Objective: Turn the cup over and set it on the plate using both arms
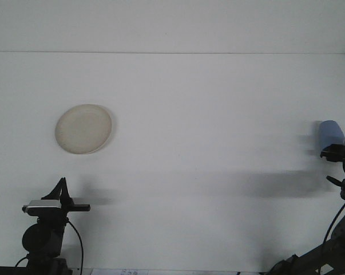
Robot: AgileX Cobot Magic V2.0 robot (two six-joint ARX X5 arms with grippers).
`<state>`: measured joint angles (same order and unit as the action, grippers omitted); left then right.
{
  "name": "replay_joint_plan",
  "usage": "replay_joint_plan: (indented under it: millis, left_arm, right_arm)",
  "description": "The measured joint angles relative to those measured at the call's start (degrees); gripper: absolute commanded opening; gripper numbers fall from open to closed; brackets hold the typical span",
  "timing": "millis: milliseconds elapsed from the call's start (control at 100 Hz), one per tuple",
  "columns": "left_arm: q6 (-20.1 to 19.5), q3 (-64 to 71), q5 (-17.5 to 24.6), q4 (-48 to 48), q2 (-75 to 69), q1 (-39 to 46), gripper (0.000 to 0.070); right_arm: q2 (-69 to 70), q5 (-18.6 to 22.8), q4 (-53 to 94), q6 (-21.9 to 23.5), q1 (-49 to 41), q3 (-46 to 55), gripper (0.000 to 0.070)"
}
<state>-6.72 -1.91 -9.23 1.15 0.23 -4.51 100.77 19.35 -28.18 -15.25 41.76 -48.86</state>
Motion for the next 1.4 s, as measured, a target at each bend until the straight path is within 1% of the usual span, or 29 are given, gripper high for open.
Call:
replay_joint_plan:
  millis: [30, 80, 170, 280, 440, 540, 600, 680, 800, 900, 980, 1070, 1160, 1330, 1400]
  left_arm:
    - [0.00, 0.00, 0.00, 0.00, 0.00, 0.00, 0.0015]
    - [0.00, 0.00, 0.00, 0.00, 0.00, 0.00, 0.0015]
    - [0.00, 0.00, 0.00, 0.00, 0.00, 0.00, 0.0015]
    - [0.00, 0.00, 0.00, -0.02, 0.00, 0.00, 0.0015]
    - [0.00, 0.00, 0.00, 0.00, 0.00, 0.00, 0.0015]
    - [0.00, 0.00, 0.00, 0.00, 0.00, 0.00, 0.0015]
    - [0.00, 0.00, 0.00, 0.00, 0.00, 0.00, 0.0015]
    - [0.00, 0.00, 0.00, 0.00, 0.00, 0.00, 0.0015]
    - [0.00, 0.00, 0.00, 0.00, 0.00, 0.00, 0.0015]
    - [0.00, 0.00, 0.00, 0.00, 0.00, 0.00, 0.0015]
    - [0.00, 0.00, 0.00, 0.00, 0.00, 0.00, 0.0015]
    - [0.00, 0.00, 0.00, 0.00, 0.00, 0.00, 0.0015]
    - [0.00, 0.00, 0.00, 0.00, 0.00, 0.00, 0.0015]
    - [0.00, 0.00, 0.00, 0.00, 0.00, 0.00, 0.0015]
    - [0.00, 0.00, 0.00, 0.00, 0.00, 0.00, 0.0015]
  right_arm:
    - [0.52, 0.15, -1.33, -0.02, -0.17, 0.00, 0.0299]
    - [1.36, 0.28, -3.02, -0.02, -0.48, 0.00, 0.0252]
    - [2.99, 1.18, -6.21, 0.00, -0.90, 0.00, 0.0123]
    - [3.54, 3.10, -8.13, -0.02, -1.49, 0.00, 0.0001]
    - [3.50, 2.99, -8.31, 0.46, -2.40, 0.00, 0.0001]
    - [1.84, 2.91, -5.31, 3.19, -3.04, 0.00, 0.0001]
    - [-0.46, 1.53, -2.32, 4.90, -3.37, 0.17, 0.0001]
    - [-6.58, -2.25, 3.34, 8.50, -4.20, 0.42, 0.0001]
    - [-17.68, -5.95, 10.97, 15.65, -6.10, 0.37, 0.0001]
    - [-26.69, -7.34, 21.16, 21.90, -9.97, -0.24, 0.0001]
    - [-32.87, -7.48, 32.79, 24.76, -14.67, -2.27, 0.0001]
    - [-38.36, -7.43, 45.79, 25.31, -21.18, -6.16, 0.0001]
    - [-40.17, -7.41, 59.30, 24.70, -28.55, -13.29, 0.0001]
    - [-35.50, -7.69, 84.59, 21.33, -45.16, -27.63, 0.0001]
    - [-32.54, -9.05, 93.00, 20.55, -52.43, -31.61, 0.0001]
